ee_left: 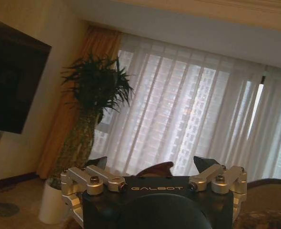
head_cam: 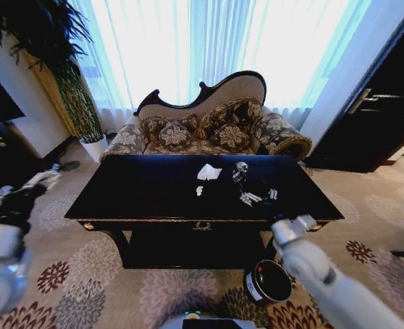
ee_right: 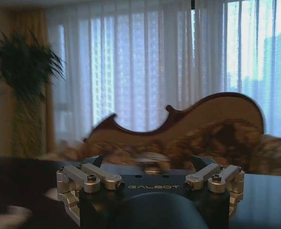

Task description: Move to the front of the table and place the trash on the table into the trash bin.

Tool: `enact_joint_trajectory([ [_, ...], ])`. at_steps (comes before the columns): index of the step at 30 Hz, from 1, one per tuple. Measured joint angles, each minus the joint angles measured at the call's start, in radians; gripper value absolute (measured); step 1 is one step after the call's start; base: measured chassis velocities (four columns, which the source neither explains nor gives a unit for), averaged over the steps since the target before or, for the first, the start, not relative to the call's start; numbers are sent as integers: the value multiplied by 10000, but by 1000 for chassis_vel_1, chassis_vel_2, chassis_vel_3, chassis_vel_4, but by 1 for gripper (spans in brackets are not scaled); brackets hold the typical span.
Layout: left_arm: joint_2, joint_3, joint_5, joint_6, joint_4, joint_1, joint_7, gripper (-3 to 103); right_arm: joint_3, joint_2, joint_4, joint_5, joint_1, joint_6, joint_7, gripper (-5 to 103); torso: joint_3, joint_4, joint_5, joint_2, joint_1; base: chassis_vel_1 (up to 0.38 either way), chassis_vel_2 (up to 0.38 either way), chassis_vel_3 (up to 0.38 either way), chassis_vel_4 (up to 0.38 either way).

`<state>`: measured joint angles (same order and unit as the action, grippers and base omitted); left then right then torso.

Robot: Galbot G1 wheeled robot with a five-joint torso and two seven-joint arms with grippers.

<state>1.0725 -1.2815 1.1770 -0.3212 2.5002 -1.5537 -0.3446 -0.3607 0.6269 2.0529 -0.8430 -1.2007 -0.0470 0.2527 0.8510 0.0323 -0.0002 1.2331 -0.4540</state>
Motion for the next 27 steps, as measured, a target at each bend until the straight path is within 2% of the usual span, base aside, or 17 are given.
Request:
enact_joint_trajectory([
  [1, -3, 108, -4, -80, -1, 90, -102, 100, 152, -277, -511, -114, 406, -19, -99, 100, 0, 10, 0, 0, 0, 0, 0, 0, 0],
  [4, -12, 226, -17, -200, -1, 94, -194, 100, 764, -530, -1359, -192, 1314, -35, -244, 100, 0, 9, 0, -1, -1, 0, 0, 0, 0],
  [9, -18, -122, 77, -235, -2, -59, -192, 100, 1694, -314, -2200, -154, 2539, 15, -428, 100, 0, -2, 2, -1, -1, 0, 0, 0, 0],
  [16, 95, -187, 89, -285, -2, -69, -142, 100, 2050, -179, -2448, -456, 2978, 99, -557, 100, -1, 1, 1, -1, 0, 0, 0, 0, 0],
  [19, 141, -142, 15, -309, -3, -78, -114, 100, 1916, -176, -2179, -1105, 2913, 148, -832, 100, -1, 3, -1, 0, 0, 0, 0, 0, 0],
  [27, 136, -234, -7, -320, -2, -164, -98, 100, 2199, 16, -2432, -996, 2957, 179, -919, 100, -2, 4, 0, 0, 1, 0, 0, 0, 0],
])
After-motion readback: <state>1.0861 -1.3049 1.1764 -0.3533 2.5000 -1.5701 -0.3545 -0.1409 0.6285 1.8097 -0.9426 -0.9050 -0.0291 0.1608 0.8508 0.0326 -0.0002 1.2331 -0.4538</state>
